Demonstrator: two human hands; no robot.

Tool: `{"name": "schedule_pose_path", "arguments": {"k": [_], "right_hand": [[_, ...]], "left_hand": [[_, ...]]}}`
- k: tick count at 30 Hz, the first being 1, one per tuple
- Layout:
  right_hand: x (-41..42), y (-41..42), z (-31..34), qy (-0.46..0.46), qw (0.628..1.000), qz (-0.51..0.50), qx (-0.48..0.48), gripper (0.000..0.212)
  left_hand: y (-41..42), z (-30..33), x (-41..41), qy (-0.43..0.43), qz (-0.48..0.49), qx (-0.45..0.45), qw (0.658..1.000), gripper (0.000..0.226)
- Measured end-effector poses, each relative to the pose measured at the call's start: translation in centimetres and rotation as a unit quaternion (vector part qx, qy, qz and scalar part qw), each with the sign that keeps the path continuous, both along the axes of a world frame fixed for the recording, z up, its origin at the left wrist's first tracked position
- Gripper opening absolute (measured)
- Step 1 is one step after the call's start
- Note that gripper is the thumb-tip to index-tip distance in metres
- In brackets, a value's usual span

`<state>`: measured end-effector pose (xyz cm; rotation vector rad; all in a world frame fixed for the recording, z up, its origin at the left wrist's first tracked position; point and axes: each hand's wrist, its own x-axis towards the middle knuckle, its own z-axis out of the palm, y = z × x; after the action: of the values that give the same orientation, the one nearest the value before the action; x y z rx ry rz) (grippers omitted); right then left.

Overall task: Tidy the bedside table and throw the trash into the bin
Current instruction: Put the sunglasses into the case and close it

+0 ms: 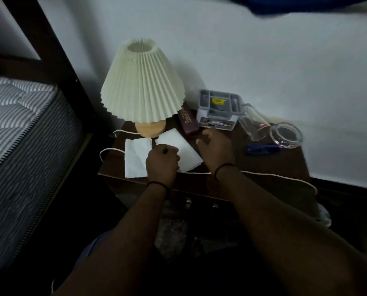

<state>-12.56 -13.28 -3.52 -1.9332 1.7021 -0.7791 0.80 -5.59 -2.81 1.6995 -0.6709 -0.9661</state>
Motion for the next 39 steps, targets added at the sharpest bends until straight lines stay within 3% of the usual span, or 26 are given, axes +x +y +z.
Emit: {"name": "schedule_pose_path", "arguments": {"k": [10, 20, 27, 32, 35, 39], "right_hand": [[4.8, -5.2, -2.3, 0.065, 0.998, -0.012, -0.017, 0.059], [1.9, -0.8, 0.6, -0.049, 0.997, -0.057, -0.004, 0.034], [-2.5, 7.6, 3.8, -0.165, 0.982, -0.089, 0.017, 0.029], [-4.6, 12.3, 4.3, -0.266, 0.957, -0.084, 0.077, 0.021], [-5.1, 13.8, 4.9, -0.268, 0.958, -0.055, 0.085, 0.012], [-5.1, 14.5, 6.0, -0.216, 0.975, -0.018, 0.046, 0.021]], "left_hand": [[-0.8, -0.8, 0.5, 0.034, 0.052, -0.007, 0.998, 0.021], [-0.7, -0.3, 0.0, 0.068, 0.038, 0.004, 0.997, 0.017], [0.6, 1.2, -2.0, 0.216, -0.050, -0.007, 0.975, 0.029], [3.4, 3.1, -3.5, 0.326, -0.125, -0.029, 0.937, 0.039], [5.3, 4.0, -3.3, 0.329, -0.135, -0.035, 0.934, 0.030], [7.3, 4.7, -2.2, 0.291, -0.119, -0.040, 0.948, 0.025]]}}
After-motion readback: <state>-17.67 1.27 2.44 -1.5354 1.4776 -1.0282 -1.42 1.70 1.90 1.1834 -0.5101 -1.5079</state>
